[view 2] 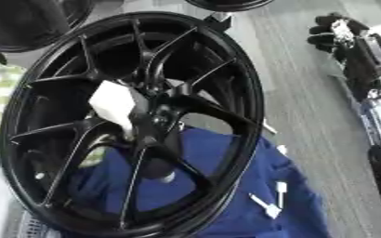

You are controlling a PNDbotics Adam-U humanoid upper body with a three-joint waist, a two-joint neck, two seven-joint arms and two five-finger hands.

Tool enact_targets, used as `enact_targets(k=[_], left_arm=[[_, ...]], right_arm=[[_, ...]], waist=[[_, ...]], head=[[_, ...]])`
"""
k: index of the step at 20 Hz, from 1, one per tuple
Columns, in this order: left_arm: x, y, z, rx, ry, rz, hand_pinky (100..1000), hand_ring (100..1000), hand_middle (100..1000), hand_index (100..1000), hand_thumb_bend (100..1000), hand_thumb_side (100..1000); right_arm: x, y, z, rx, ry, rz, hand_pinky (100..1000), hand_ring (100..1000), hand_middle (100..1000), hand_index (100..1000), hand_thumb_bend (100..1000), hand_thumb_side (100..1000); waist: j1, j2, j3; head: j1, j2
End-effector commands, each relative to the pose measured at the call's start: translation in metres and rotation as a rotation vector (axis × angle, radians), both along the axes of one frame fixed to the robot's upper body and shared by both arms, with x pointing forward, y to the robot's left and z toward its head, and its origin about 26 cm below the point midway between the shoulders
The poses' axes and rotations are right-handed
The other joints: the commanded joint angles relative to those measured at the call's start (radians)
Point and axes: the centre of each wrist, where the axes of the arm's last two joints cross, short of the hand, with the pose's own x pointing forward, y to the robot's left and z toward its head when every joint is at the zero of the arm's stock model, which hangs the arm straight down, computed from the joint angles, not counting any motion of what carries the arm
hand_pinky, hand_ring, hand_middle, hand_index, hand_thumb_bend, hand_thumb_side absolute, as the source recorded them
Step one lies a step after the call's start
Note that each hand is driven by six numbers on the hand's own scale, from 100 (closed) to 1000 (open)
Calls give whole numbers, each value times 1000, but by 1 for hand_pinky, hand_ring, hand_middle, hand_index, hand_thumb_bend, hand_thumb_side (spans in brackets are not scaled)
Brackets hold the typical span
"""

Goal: Pull the pin out of the wheel hub.

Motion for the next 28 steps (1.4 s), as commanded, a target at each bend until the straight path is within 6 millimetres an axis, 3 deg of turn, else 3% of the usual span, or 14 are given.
enact_targets(k=[1,11,20,28], left_arm=[[-12,-2,8,-18,-62,52,814,762,748,839,688,516],[-45,-14,-3,-68,-97,136,818,769,762,844,679,522],[-43,-15,-12,-74,-69,202,830,798,812,865,675,525],[-40,-15,-21,-79,-54,257,828,793,802,857,642,495]], right_arm=[[-1,-1,10,-29,-21,-2,880,763,703,787,100,762],[-2,-4,5,-29,-7,-13,880,763,702,788,100,772],[-3,-4,-1,-20,6,-17,880,764,700,789,100,779],[-3,-3,-3,-14,9,-8,881,764,700,789,100,786]], waist=[[-5,-14,-1],[-4,-4,-2],[-8,5,2],[-14,19,1]], head=[[7,-17],[27,-29],[56,-44],[68,-45]])
